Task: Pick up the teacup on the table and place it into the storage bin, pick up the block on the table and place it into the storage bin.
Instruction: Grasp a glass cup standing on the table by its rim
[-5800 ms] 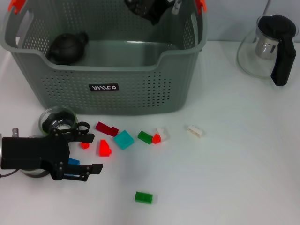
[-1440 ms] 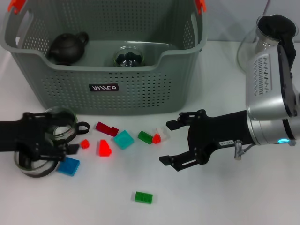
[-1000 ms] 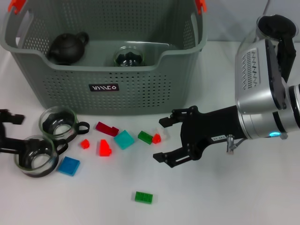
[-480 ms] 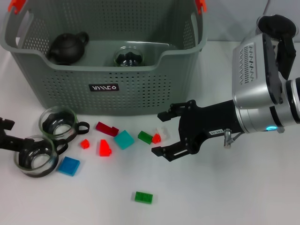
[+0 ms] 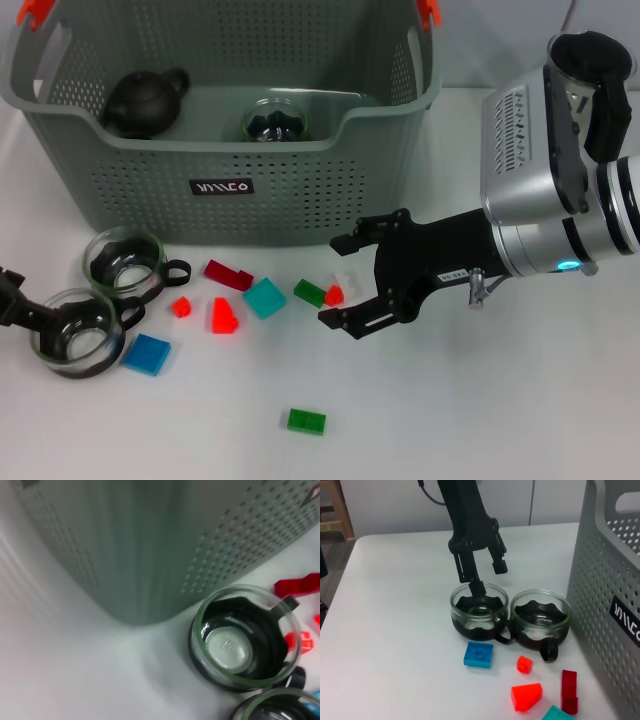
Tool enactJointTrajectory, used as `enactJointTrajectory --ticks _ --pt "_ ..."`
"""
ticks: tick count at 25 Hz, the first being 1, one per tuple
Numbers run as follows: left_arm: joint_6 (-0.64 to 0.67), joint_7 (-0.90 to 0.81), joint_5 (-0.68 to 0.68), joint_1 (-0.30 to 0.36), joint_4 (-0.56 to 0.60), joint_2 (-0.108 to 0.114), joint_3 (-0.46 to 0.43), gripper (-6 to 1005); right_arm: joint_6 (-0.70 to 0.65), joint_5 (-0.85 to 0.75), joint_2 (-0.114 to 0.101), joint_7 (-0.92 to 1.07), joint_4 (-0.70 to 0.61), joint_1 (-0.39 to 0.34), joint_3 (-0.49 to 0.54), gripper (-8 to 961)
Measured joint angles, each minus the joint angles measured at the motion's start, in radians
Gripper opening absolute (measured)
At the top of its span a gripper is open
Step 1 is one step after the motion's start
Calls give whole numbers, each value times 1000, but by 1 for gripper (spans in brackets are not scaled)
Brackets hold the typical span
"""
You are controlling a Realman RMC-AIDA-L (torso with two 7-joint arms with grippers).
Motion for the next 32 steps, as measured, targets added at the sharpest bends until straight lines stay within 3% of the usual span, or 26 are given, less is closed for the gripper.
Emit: enactJointTrajectory --ticks 6,27,29,32 --pt "-31 -17 39 -3 -3 -18 30 769 5 1 0 -9 11 4 0 930" --pt "-83 -39 44 -10 -87 -24 83 729 18 5 1 -11 24 7 0 931" --pt "-82 -41 44 -16 -98 -20 82 725 19 5 1 -11 25 7 0 931" --pt "-83 -70 44 -37 -156 7 80 719 19 5 2 -11 24 7 1 931"
